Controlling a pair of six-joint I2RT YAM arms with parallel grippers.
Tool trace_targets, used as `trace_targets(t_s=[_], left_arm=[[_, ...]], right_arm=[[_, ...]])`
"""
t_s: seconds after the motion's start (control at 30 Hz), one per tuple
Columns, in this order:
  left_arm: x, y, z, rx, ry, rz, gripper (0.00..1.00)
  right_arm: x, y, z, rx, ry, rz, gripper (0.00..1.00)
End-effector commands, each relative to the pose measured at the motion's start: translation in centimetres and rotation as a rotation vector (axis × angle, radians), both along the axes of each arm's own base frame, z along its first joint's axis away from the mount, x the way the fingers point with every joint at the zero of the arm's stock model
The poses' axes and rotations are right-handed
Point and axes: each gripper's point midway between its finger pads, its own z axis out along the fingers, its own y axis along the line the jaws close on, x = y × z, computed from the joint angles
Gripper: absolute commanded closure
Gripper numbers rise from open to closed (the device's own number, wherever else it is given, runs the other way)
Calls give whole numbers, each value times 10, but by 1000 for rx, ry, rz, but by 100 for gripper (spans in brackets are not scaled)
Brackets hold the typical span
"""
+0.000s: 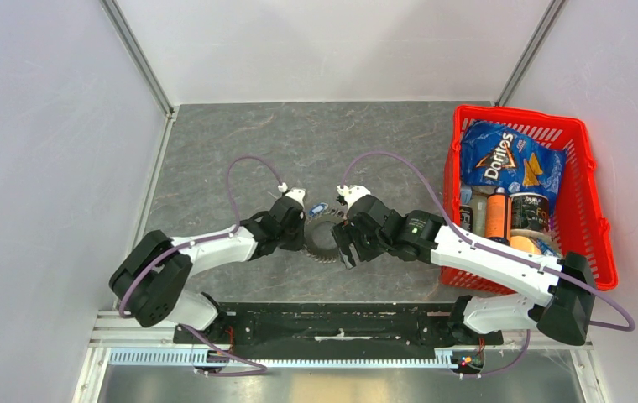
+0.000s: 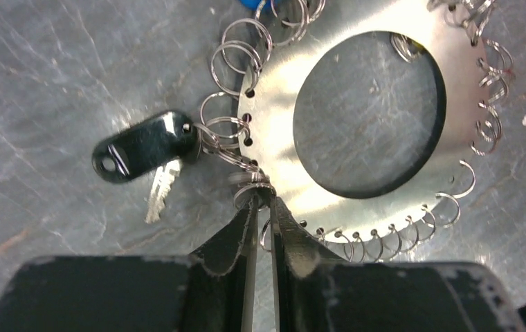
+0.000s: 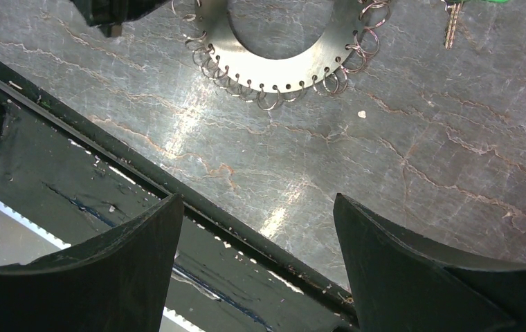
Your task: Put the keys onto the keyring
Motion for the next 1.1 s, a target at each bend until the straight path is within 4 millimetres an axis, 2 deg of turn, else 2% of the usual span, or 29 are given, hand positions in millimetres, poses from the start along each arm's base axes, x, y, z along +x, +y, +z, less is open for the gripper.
trace_targets(t_s=[0.0,0.2,0.4,0.53,0.63,0.87,1.07], left_arm=[[-10,-12,14,-131,3,11,83],[-27,-13,17,-175,17,3,83],[-37,-18,39,-258,-12,-5,82],[-43,-12,51,-272,-29,-3,76],[-44,-2,55,-243,-49,13,66],[-51,13,47,-176,-5,49,52],[-47,23,44,-125,-32,73,48]], right_arm=[[0,3,9,32,-18,-4,13],[0,6,11,39,-15,-2,13],[0,6,12,42,-12,-6,13],[-1,7,12,41,-11,-6,13],[-1,7,12,41,-11,-7,13],[-1,10,12,40,-11,-9,12],[-1,8,8,31,-6,-14,11]])
